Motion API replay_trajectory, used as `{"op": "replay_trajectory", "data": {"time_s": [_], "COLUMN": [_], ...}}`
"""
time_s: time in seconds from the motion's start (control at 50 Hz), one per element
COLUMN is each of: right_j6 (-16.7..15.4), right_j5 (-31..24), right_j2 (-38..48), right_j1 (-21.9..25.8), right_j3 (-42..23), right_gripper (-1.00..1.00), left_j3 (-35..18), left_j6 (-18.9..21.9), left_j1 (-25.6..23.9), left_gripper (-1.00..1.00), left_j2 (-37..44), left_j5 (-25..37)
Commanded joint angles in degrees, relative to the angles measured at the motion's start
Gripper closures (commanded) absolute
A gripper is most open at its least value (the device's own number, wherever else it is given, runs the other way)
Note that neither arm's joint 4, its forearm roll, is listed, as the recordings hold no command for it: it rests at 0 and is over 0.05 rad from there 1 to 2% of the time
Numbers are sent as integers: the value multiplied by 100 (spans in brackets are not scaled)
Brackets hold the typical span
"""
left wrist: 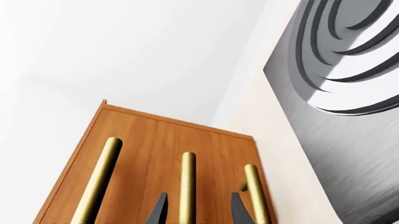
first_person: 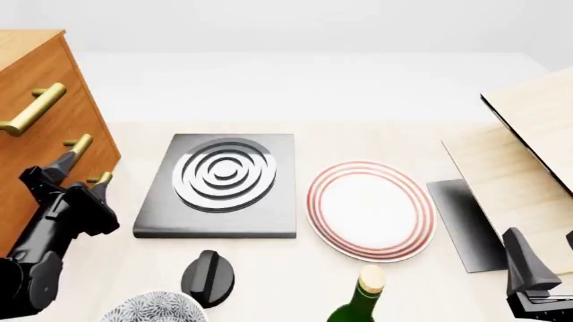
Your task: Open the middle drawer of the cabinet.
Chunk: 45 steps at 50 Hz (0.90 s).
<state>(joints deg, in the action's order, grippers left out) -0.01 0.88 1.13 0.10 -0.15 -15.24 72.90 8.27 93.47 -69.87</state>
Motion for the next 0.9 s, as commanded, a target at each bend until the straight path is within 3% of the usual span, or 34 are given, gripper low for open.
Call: {"op": "replay_trajectory", "data": {"time_s": [0.02,0.9], "right_j6": [-2,-3], "right_j5": [-23,-22], "right_j2": [-25,-22], "right_j1": [-2,-1], "right_j3": [-1,-1], "right_gripper": [-100,-100], "left_j3": [-21,-75], "left_j6": [-8,-84], "left_j1": [220,759], "left_gripper": [-100,-100], "left_j2": [94,323], "left_j5": [-2,-2]}}
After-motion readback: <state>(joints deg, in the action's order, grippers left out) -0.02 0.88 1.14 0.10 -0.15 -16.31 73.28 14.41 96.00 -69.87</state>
